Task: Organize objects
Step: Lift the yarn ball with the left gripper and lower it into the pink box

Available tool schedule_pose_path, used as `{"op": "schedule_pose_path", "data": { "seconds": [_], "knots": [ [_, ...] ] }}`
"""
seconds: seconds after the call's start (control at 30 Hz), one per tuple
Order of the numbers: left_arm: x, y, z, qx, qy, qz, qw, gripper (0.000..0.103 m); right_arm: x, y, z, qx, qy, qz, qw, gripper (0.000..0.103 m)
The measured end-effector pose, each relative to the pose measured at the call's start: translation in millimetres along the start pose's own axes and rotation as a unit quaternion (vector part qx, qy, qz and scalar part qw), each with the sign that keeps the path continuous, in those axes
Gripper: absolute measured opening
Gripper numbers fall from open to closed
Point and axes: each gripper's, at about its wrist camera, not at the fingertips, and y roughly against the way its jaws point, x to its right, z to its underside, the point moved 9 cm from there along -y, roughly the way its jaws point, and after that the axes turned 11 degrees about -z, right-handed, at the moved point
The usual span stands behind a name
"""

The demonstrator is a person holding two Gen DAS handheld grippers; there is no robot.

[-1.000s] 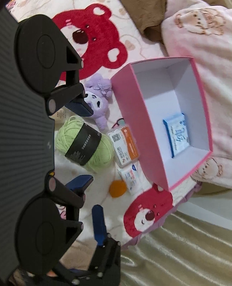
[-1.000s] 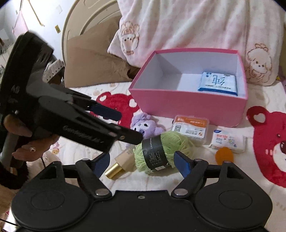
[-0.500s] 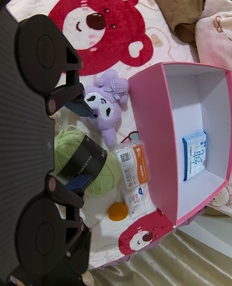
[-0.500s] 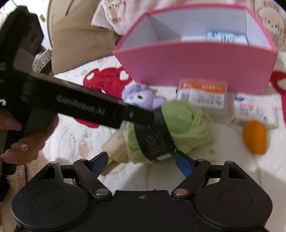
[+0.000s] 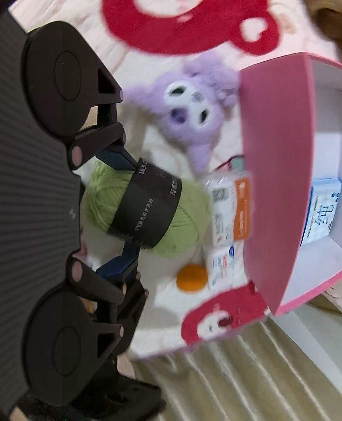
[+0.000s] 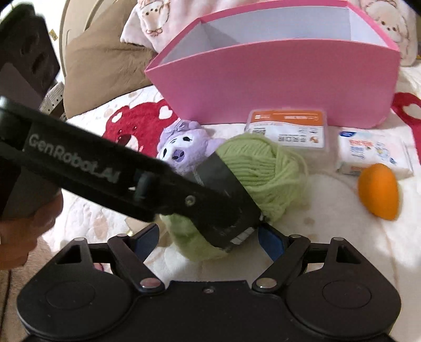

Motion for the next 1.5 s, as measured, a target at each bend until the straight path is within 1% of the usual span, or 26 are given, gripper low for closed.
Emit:
{"op": "schedule_pose_path", "data": {
  "seconds": [0.07,0.13,0.17,0.2,0.27,0.3,0.33,0.37,0.4,0.43,0.47,0.57,0.67,0.83,1.0,1.1,1.2,1.27,1.37,1.43,1.5],
  "knots": [
    [4.6,1.3,2.5,-0.004,0.017,0.025,0.9995,0.068,1.8,8.7,-0.2,0.012,0.006,0.012,1.0,0.09],
    [8.5,-1.3,4.3,-0.007,0.034,0.035,0.9988,0.068,6.8,10.4,0.5,0.017,0.011,0.027,0.999,0.09],
    [9.7,-2.8,4.6,-0.005,0.037,0.029,0.9989,0.068,10.0,9.0,0.9,0.016,0.006,0.03,0.999,0.09],
    [10.3,-4.5,5.2,0.002,0.035,0.013,0.9993,0.068,13.8,6.3,2.5,0.014,-0.005,0.033,0.999,0.09],
    [8.5,-8.3,4.8,0.024,0.021,-0.031,0.999,0.068,23.5,1.8,3.3,0.008,-0.027,0.035,0.999,0.09],
    [7.3,-11.4,4.2,0.032,0.014,-0.049,0.9982,0.071,26.7,-1.5,5.3,0.006,-0.035,0.033,0.999,0.09],
    [6.8,-15.5,3.9,0.032,0.011,-0.051,0.9981,0.071,28.9,-3.4,6.8,0.008,-0.039,0.036,0.999,0.09],
    [6.4,-19.6,4.0,0.026,0.021,-0.041,0.9986,0.07,27.4,-3.7,8.2,0.014,-0.038,0.04,0.998,0.09],
    [6.8,-22.2,4.3,0.023,0.029,-0.035,0.9987,0.07,25.7,-4.3,8.7,0.017,-0.032,0.043,0.998,0.09],
    [8.8,-22.3,4.8,0.028,0.026,-0.037,0.9986,0.067,23.7,-6.1,9.1,0.02,-0.022,0.045,0.999,0.088],
    [9.6,-20.8,5.2,0.034,0.02,-0.04,0.9984,0.064,20.6,-4.7,9.4,0.025,-0.008,0.048,0.999,0.08],
    [15.5,-10.7,9.0,0.053,0.014,-0.044,0.9975,0.058,11.8,1.2,8.4,0.037,0.023,0.056,0.997,0.074],
    [20.5,3.3,14.4,0.068,0.011,-0.045,0.9966,0.056,3.6,11.4,8.6,0.048,0.045,0.056,0.996,0.072],
    [30.3,36.4,21.9,0.105,-0.004,-0.053,0.9931,0.056,-18.4,35.3,7.6,0.062,0.099,0.063,0.991,0.072],
    [36.2,74.3,21.5,0.143,-0.007,-0.056,0.9882,0.056,-46.9,51.1,-8.5,0.071,0.163,0.066,0.982,0.072],
    [39.4,99.8,9.7,0.154,-0.011,-0.058,0.9863,0.056,-59.9,61.6,-30.4,0.074,0.192,0.063,0.977,0.072],
    [46.3,120.5,-9.1,0.155,-0.016,-0.073,0.9851,0.056,-69.7,73.2,-54.8,0.072,0.222,0.063,0.97,0.072],
    [49.1,135.3,-26.9,0.16,-0.019,-0.087,0.9831,0.056,-75.4,78.1,-76.1,0.074,0.239,0.066,0.966,0.072],
    [45.2,151.7,-58.0,0.175,-0.013,-0.093,0.98,0.056,-76.5,80.6,-111.8,0.077,0.246,0.063,0.964,0.072],
    [39.8,156.5,-77.9,0.186,-0.01,-0.094,0.978,0.056,-73.0,78.3,-135.9,0.075,0.251,0.058,0.963,0.072],
    [33.3,154.8,-97.5,0.189,-0.007,-0.092,0.9777,0.056,-66.3,71.5,-155.9,0.063,0.257,0.056,0.963,0.072]
  ]
}}
